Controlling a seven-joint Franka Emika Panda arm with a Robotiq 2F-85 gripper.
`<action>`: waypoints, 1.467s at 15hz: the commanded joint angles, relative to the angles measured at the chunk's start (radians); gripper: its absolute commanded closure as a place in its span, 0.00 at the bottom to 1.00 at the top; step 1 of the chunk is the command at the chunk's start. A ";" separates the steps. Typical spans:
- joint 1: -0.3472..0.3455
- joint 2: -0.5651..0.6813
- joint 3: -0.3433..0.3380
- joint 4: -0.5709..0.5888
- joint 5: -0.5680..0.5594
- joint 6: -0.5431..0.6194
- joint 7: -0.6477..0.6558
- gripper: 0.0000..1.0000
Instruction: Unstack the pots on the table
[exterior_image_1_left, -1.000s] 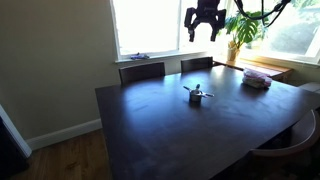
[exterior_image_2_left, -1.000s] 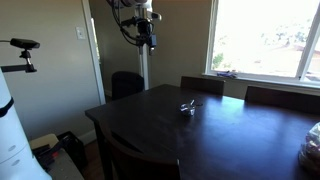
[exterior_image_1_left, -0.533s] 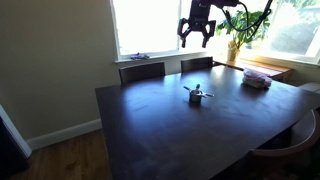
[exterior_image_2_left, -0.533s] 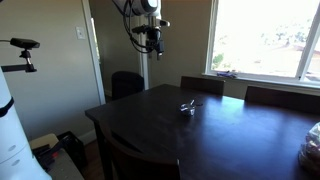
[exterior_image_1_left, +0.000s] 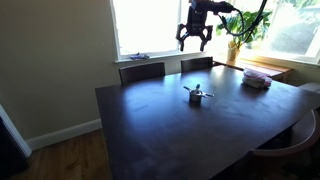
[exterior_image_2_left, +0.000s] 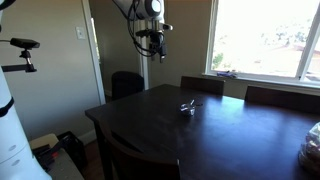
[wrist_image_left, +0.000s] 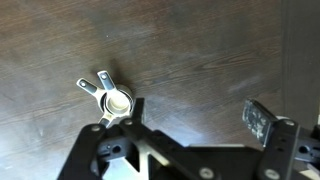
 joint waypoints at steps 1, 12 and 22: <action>0.020 0.004 -0.025 0.005 0.008 -0.001 -0.008 0.00; 0.000 0.261 -0.098 0.166 0.038 0.032 0.011 0.00; -0.011 0.453 -0.135 0.359 0.039 0.027 -0.019 0.00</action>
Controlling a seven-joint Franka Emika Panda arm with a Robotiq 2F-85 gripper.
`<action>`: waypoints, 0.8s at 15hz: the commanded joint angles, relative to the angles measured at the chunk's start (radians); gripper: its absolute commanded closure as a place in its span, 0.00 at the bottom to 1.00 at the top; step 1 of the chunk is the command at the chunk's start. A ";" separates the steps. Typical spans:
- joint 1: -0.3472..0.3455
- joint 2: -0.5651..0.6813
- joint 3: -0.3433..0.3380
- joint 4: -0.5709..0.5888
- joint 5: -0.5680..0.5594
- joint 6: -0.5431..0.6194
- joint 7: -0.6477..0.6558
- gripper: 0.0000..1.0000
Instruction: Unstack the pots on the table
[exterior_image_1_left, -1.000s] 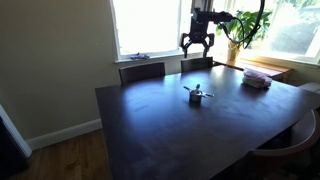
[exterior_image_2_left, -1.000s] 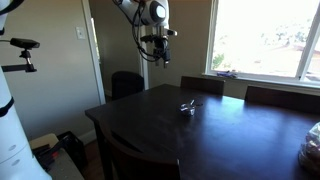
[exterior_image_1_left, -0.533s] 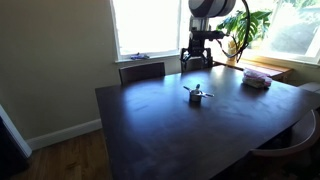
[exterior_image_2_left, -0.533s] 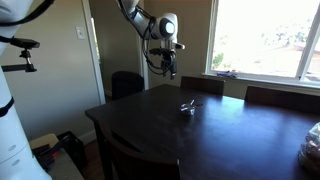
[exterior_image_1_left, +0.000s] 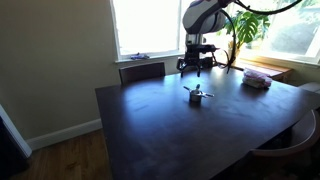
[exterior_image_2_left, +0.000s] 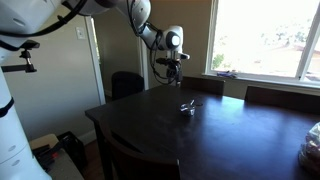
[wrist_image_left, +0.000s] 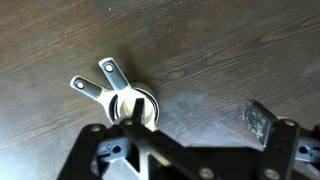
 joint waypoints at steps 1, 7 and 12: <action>-0.001 0.025 -0.027 0.052 -0.008 -0.012 -0.024 0.00; -0.009 0.033 -0.051 0.050 -0.083 -0.014 -0.176 0.00; -0.009 0.044 -0.048 0.055 -0.126 0.030 -0.208 0.00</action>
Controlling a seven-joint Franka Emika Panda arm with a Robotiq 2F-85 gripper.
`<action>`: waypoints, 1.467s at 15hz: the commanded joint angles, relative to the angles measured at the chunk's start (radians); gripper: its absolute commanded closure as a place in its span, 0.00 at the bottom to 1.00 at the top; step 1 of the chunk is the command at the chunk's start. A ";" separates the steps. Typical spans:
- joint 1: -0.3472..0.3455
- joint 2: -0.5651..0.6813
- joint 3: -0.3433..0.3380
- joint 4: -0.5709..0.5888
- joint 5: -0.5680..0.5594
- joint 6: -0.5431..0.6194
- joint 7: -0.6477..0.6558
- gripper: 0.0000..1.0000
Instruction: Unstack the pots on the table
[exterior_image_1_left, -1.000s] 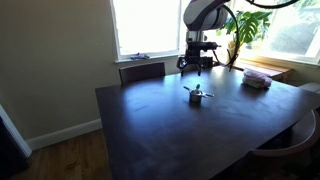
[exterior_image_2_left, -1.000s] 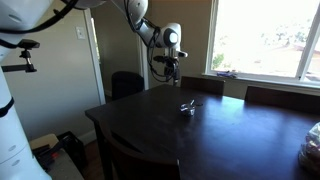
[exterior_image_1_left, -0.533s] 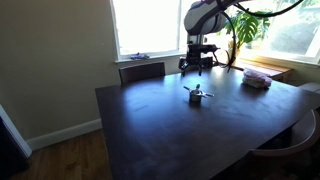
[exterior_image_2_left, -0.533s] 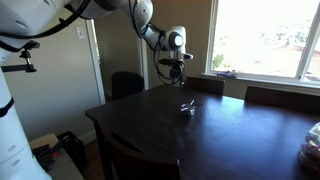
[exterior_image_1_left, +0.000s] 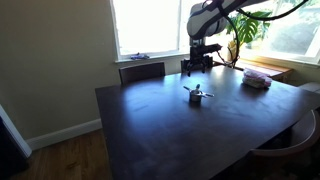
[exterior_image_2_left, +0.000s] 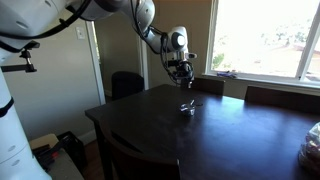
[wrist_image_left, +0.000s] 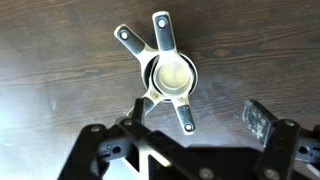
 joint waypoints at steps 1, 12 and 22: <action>0.002 0.002 -0.002 0.003 0.001 -0.001 -0.002 0.00; -0.018 0.077 0.011 -0.026 0.008 0.249 -0.073 0.00; -0.034 0.173 0.031 0.000 0.038 0.312 -0.132 0.00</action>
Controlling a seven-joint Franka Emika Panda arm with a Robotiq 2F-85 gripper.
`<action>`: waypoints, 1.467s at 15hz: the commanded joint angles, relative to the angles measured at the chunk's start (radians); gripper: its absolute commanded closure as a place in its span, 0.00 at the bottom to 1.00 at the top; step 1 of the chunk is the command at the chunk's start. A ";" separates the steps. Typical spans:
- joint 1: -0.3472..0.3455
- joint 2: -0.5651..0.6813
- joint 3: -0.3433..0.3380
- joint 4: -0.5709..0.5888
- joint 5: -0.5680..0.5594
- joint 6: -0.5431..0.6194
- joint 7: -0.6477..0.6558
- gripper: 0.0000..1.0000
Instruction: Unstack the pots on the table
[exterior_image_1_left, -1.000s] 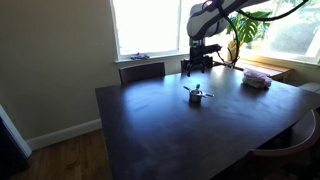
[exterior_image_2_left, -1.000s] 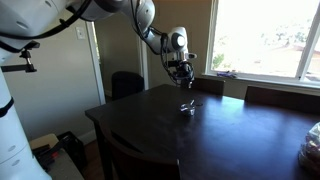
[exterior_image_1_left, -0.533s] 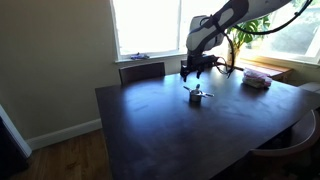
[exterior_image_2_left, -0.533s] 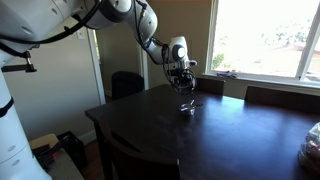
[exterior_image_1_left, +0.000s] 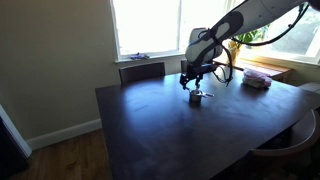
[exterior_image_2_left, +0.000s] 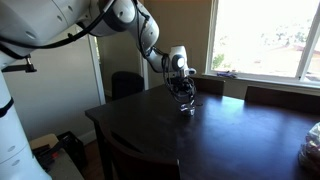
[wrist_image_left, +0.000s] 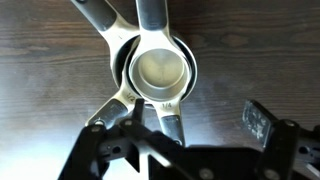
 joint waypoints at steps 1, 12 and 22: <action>-0.023 0.017 0.022 0.009 0.026 0.013 -0.037 0.00; -0.054 0.084 0.049 0.073 0.075 -0.029 -0.079 0.00; -0.046 0.088 0.046 0.053 0.065 -0.082 -0.112 0.00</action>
